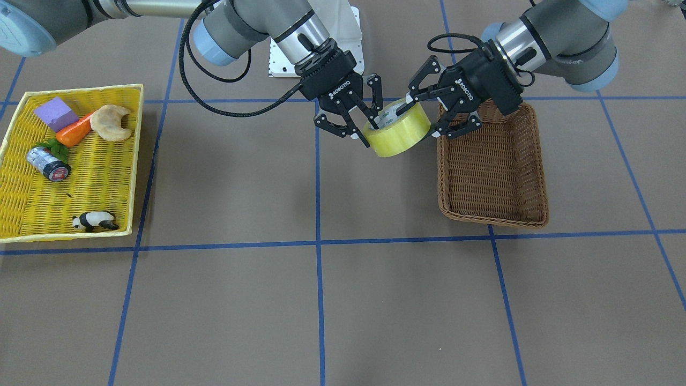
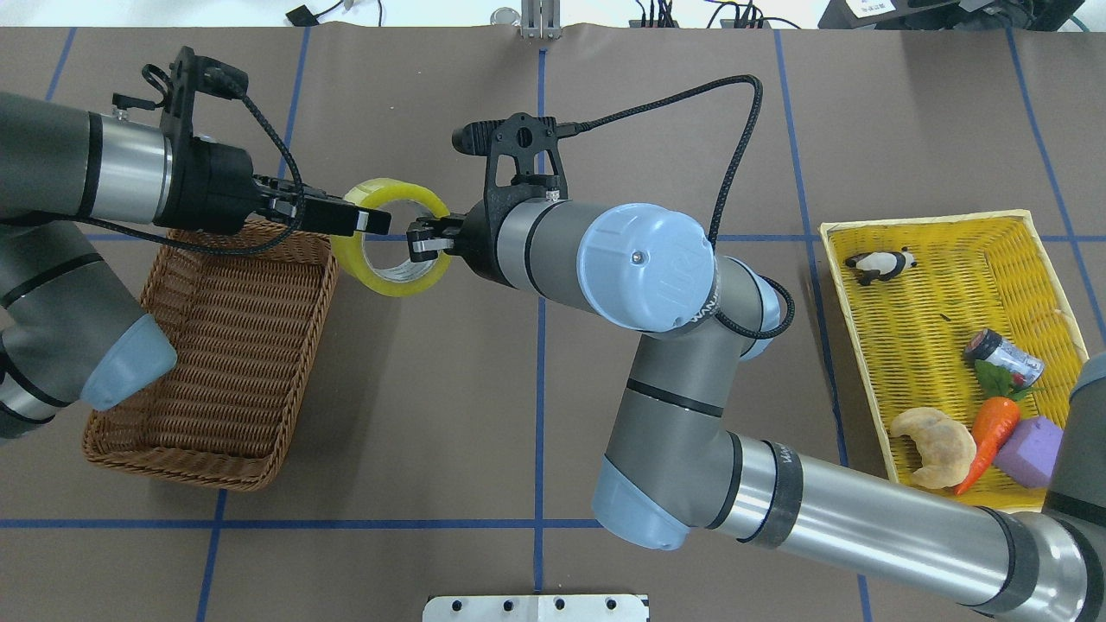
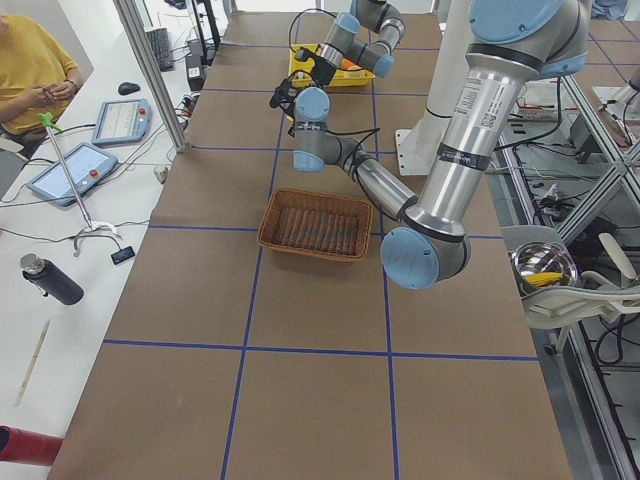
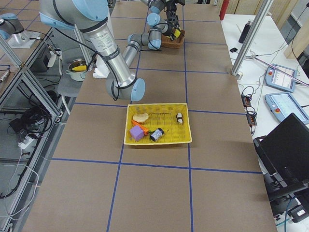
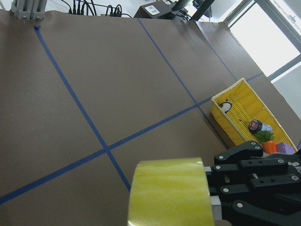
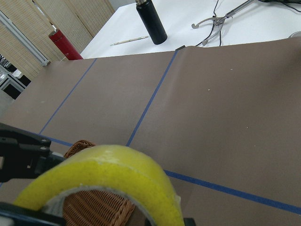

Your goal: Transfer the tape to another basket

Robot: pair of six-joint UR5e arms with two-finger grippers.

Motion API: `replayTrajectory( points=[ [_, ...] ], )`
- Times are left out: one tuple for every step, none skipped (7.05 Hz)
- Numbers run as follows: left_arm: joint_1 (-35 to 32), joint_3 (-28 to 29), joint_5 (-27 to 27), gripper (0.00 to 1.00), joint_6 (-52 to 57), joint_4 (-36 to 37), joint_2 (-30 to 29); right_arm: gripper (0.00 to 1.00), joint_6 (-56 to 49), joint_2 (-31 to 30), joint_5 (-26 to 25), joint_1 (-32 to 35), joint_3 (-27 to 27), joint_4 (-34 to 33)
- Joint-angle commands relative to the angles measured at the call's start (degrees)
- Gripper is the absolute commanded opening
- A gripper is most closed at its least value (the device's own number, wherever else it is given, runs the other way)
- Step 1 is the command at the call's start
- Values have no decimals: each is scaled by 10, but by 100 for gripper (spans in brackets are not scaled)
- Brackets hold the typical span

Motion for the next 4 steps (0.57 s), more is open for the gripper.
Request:
replayTrajectory(
  points=[
    [2, 0, -1, 0, -2, 2, 0, 100, 7, -4, 0, -4, 1, 6],
    [2, 6, -2, 0, -1, 2, 0, 100, 7, -8, 4, -3, 12, 10],
    [2, 12, -2, 0, 2, 1, 0, 100, 11, -18, 14, -3, 23, 10],
    [2, 13, -2, 0, 3, 1, 1, 100, 12, -27, 31, -1, 34, 9]
  ],
)
